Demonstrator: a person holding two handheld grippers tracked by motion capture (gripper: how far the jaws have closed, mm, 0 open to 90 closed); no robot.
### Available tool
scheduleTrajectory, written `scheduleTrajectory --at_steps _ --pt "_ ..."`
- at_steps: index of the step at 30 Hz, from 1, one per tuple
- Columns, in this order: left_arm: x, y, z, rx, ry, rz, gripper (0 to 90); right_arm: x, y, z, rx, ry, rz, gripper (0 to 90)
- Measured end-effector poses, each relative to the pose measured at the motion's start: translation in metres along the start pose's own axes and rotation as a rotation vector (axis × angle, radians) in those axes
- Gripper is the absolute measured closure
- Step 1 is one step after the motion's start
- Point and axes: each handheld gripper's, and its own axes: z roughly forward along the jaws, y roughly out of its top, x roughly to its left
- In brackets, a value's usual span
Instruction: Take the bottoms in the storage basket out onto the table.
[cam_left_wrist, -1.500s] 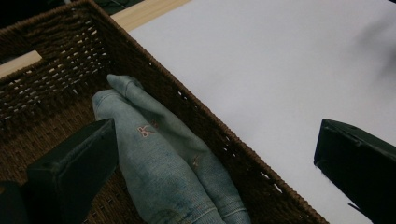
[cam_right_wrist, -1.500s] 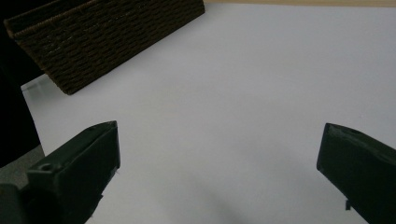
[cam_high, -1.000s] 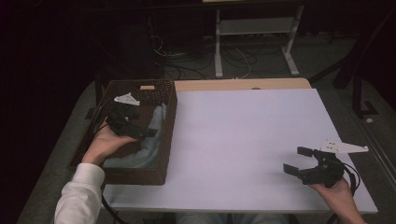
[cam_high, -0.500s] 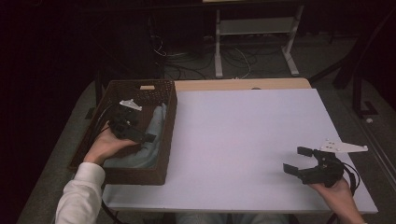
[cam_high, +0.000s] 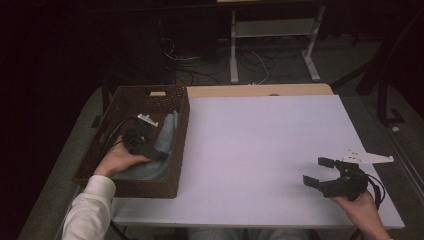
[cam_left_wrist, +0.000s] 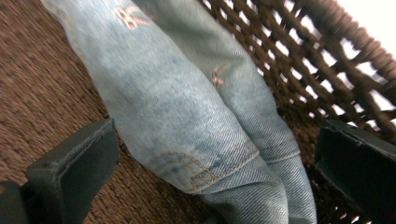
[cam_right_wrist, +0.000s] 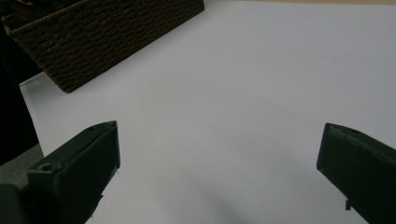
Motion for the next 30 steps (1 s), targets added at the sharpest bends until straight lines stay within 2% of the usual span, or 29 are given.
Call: scheduleTrajectory --at_steps 6,13,18,30 --pt "-0.001 -0.002 0.011 0.058 -0.008 0.005 0.0 0.0 0.0 0.001 0.005 0.001 -0.002 0.0" --pt "-0.002 -0.002 0.015 0.074 -0.01 0.009 0.0 0.0 0.0 0.001 0.003 0.004 0.0 0.0" --pt "-0.002 -0.003 0.024 0.105 -0.021 0.009 0.0 0.0 0.0 0.001 0.007 0.004 -0.001 0.0" --pt "-0.001 -0.004 0.033 0.112 -0.018 0.0 0.0 0.001 0.0 0.001 0.003 0.002 -0.001 0.0"
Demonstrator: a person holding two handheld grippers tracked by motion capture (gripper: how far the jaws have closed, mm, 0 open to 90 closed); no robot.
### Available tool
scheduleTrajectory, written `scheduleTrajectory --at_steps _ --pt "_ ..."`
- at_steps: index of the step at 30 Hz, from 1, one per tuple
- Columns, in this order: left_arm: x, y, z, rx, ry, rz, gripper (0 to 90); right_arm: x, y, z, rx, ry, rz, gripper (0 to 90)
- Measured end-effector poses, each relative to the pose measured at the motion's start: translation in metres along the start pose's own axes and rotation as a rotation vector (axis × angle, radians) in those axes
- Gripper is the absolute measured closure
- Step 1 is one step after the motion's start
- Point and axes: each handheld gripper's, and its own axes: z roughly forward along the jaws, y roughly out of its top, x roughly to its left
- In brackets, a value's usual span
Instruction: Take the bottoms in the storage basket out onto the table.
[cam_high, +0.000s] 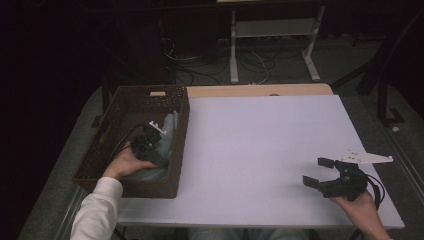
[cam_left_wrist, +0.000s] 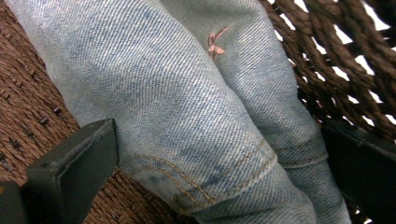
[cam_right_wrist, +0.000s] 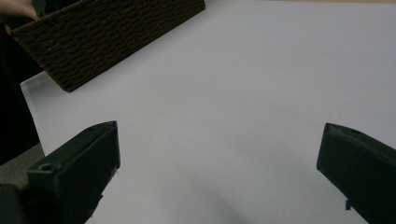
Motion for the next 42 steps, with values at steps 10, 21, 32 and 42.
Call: scheduleTrajectory --at_steps 10,21,32,42 --pt "0.012 -0.001 0.006 0.03 -0.046 -0.068 0.0 0.0 0.0 0.0 0.001 0.002 -0.002 0.0" --pt "0.025 -0.004 0.008 0.055 -0.123 -0.158 6.8 0.0 0.0 0.0 -0.001 0.003 0.0 0.0" --pt "0.028 -0.002 0.002 0.065 -0.145 -0.159 26.9 0.001 0.0 -0.001 -0.001 0.003 0.0 0.0" --pt "0.032 -0.003 -0.004 0.038 -0.168 -0.166 47.1 0.001 0.0 -0.001 -0.003 0.005 -0.001 0.0"
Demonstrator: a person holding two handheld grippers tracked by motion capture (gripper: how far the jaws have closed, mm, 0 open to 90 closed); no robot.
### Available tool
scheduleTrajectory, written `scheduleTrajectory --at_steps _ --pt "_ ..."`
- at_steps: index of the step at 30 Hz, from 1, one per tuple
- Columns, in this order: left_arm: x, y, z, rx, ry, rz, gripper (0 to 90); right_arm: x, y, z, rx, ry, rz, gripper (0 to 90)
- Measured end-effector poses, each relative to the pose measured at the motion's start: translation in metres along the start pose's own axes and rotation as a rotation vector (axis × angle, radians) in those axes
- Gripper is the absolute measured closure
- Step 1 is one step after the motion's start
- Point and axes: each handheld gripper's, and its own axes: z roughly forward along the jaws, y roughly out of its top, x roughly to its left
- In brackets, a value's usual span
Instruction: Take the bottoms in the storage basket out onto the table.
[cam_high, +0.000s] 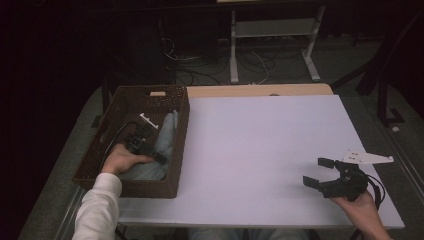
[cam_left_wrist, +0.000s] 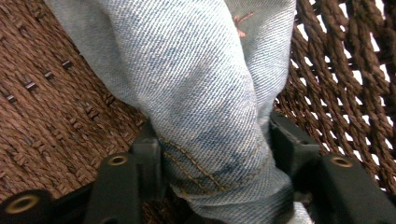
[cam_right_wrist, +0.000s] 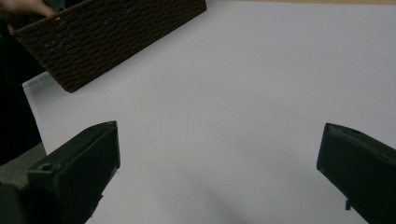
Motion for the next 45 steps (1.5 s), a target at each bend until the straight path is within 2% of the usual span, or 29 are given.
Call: scheduleTrajectory --at_steps 3,4,6,9,13,16,21,31,37,38,45 --pt "0.002 -0.001 -0.003 -0.021 0.005 -0.014 53.6 0.0 0.0 0.0 -0.001 -0.001 0.003 0.0" --pt "0.005 -0.001 -0.005 -0.041 0.013 -0.04 54.7 -0.001 0.0 0.0 -0.001 -0.002 0.003 0.0" --pt "0.006 -0.001 -0.006 -0.046 0.014 -0.052 56.4 0.0 0.0 0.0 -0.002 -0.001 0.002 0.0" --pt "0.009 -0.001 -0.009 -0.064 0.016 -0.087 57.1 0.0 0.0 -0.001 -0.004 -0.001 0.001 0.0" --pt "0.009 -0.001 -0.012 -0.07 0.02 -0.093 57.1 -0.001 0.0 -0.001 -0.008 0.001 0.003 0.0" --pt "0.012 -0.001 -0.016 -0.088 0.024 -0.115 57.2 -0.001 0.0 -0.001 -0.009 -0.001 0.004 0.0" --pt "0.02 -0.003 -0.029 -0.127 0.015 -0.16 57.6 0.0 0.0 -0.002 -0.014 -0.001 0.003 0.0" --pt "0.028 -0.005 -0.061 -0.205 0.007 -0.205 57.8 0.0 0.0 -0.002 -0.014 0.0 0.005 0.0" --pt "0.026 -0.004 -0.076 -0.236 0.012 -0.213 57.7 -0.001 0.0 -0.001 -0.015 0.005 0.006 0.0" --pt "0.024 -0.003 -0.083 -0.25 0.015 -0.207 57.7 -0.001 0.0 -0.001 -0.015 0.006 0.006 0.0" --pt "0.017 0.002 -0.102 -0.278 0.022 -0.193 57.7 -0.001 0.0 -0.002 -0.017 0.006 0.009 0.0"
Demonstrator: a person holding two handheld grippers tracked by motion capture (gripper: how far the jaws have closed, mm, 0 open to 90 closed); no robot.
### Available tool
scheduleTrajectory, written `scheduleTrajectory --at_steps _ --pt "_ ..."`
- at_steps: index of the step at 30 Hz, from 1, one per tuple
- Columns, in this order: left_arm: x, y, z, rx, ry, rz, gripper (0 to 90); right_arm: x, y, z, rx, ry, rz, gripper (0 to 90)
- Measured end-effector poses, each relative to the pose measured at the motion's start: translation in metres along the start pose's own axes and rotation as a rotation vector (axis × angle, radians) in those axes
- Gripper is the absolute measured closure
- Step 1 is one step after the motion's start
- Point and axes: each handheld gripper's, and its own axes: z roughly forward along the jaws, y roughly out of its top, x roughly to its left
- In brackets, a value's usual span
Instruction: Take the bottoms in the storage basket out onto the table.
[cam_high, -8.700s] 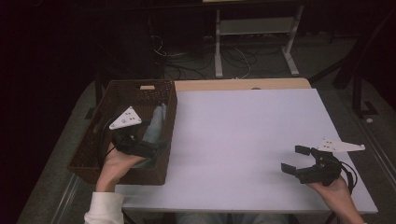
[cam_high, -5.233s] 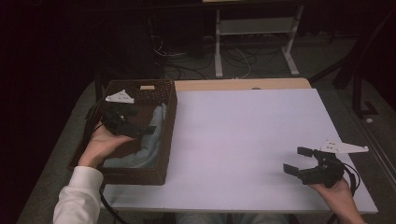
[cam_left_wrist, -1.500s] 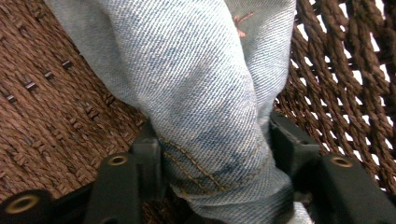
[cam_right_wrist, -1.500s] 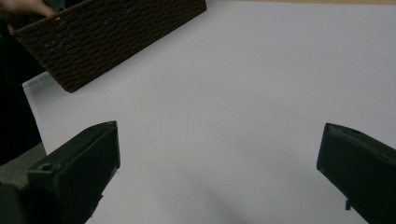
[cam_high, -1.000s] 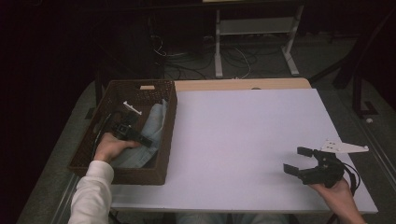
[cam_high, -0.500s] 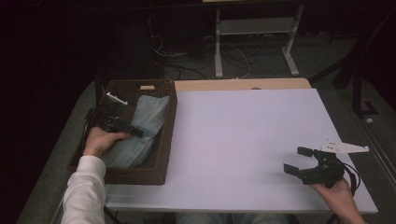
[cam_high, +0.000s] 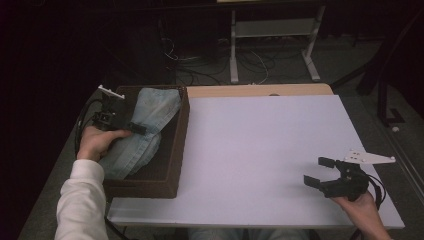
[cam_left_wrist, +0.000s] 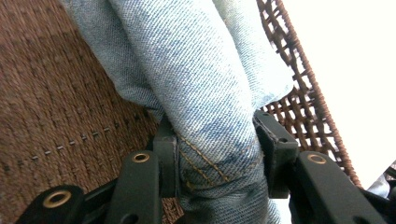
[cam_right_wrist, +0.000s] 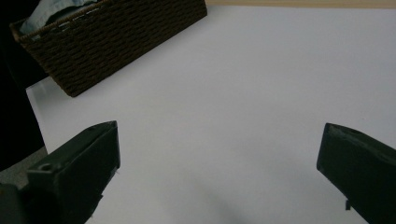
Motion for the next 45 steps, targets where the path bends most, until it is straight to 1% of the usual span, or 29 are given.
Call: scheduleTrajectory --at_steps 2,3,4,12,13,14,15,16,17,18,19,22,23,24,25,26,27,30,32,33,34,35,37,38,41,43,45 --pt "-0.003 0.003 -0.006 -0.009 0.005 0.006 57.6 0.0 0.0 0.0 0.0 0.001 -0.002 0.0" --pt "-0.006 0.006 -0.012 -0.017 0.012 0.014 57.6 0.0 0.0 0.0 0.0 0.003 -0.002 0.0" --pt "-0.006 0.006 -0.012 -0.017 0.012 0.014 57.6 0.0 0.0 0.0 0.0 0.003 -0.002 0.0" --pt "-0.021 0.019 -0.037 -0.039 0.035 0.044 57.6 0.0 0.0 0.0 -0.001 0.002 -0.001 0.0" --pt "-0.026 0.022 -0.042 -0.045 0.037 0.056 57.6 0.0 0.0 0.0 -0.002 0.003 -0.002 0.0" --pt "-0.026 0.022 -0.042 -0.045 0.037 0.056 57.7 0.0 0.0 0.0 -0.001 0.004 -0.002 0.0" --pt "-0.029 0.024 -0.044 -0.049 0.046 0.067 57.7 0.0 0.0 0.0 -0.001 0.004 -0.002 0.0" --pt "-0.035 0.026 -0.048 -0.052 0.053 0.089 57.7 0.0 0.0 0.0 -0.001 0.004 -0.002 0.0" --pt "-0.035 0.026 -0.048 -0.052 0.053 0.089 57.7 0.0 0.0 0.0 -0.001 0.004 -0.002 0.0" --pt "-0.039 0.028 -0.052 -0.053 0.048 0.103 57.7 0.0 0.0 0.0 0.001 0.006 -0.001 0.0" --pt "-0.039 0.028 -0.052 -0.053 0.048 0.103 57.7 0.0 0.0 0.0 0.001 0.006 -0.001 0.0" --pt "-0.048 0.033 -0.056 -0.056 0.05 0.119 57.7 0.0 0.0 0.0 0.004 0.01 -0.001 0.0" --pt "-0.054 0.037 -0.058 -0.057 0.05 0.132 57.6 0.0 0.0 0.0 0.003 0.01 -0.001 0.0" --pt "-0.054 0.037 -0.058 -0.057 0.05 0.132 57.7 0.0 0.0 0.0 0.003 0.01 -0.001 0.0" --pt "-0.057 0.039 -0.059 -0.056 0.049 0.14 57.7 0.0 0.0 0.0 0.001 0.009 -0.003 0.0" --pt "-0.062 0.042 -0.06 -0.057 0.044 0.151 57.6 0.0 0.0 0.0 0.0 0.007 -0.001 0.0" --pt "-0.062 0.042 -0.06 -0.057 0.044 0.151 57.7 0.0 0.0 0.0 -0.001 0.006 -0.001 0.0" --pt "-0.07 0.047 -0.063 -0.061 0.037 0.166 57.7 0.0 0.0 -0.001 -0.003 0.007 -0.001 0.0" --pt "-0.075 0.05 -0.065 -0.064 0.036 0.173 57.7 0.0 0.0 -0.001 -0.003 0.01 -0.003 0.0" --pt "-0.08 0.053 -0.066 -0.065 0.031 0.183 57.7 0.0 0.0 -0.001 -0.003 0.01 -0.003 0.0" --pt "-0.08 0.053 -0.066 -0.065 0.031 0.183 57.7 0.0 0.0 -0.001 -0.003 0.01 -0.003 0.0" --pt "-0.086 0.055 -0.067 -0.066 0.028 0.196 57.7 0.0 0.0 -0.001 -0.002 0.01 0.0 0.0" --pt "-0.088 0.056 -0.068 -0.069 0.027 0.2 57.7 0.0 0.0 -0.001 -0.004 0.01 -0.001 0.0" --pt "-0.093 0.059 -0.069 -0.071 0.024 0.212 57.6 0.0 0.0 -0.001 -0.005 0.01 -0.002 0.0" --pt "-0.097 0.061 -0.07 -0.075 0.02 0.222 57.6 0.0 0.0 -0.001 -0.005 0.011 -0.002 0.0" --pt "-0.104 0.063 -0.071 -0.084 0.014 0.231 57.6 0.0 0.0 -0.001 -0.005 0.011 -0.002 0.0" --pt "-0.106 0.065 -0.071 -0.089 0.01 0.232 57.6 0.0 0.0 0.0 -0.005 0.009 -0.004 0.0"
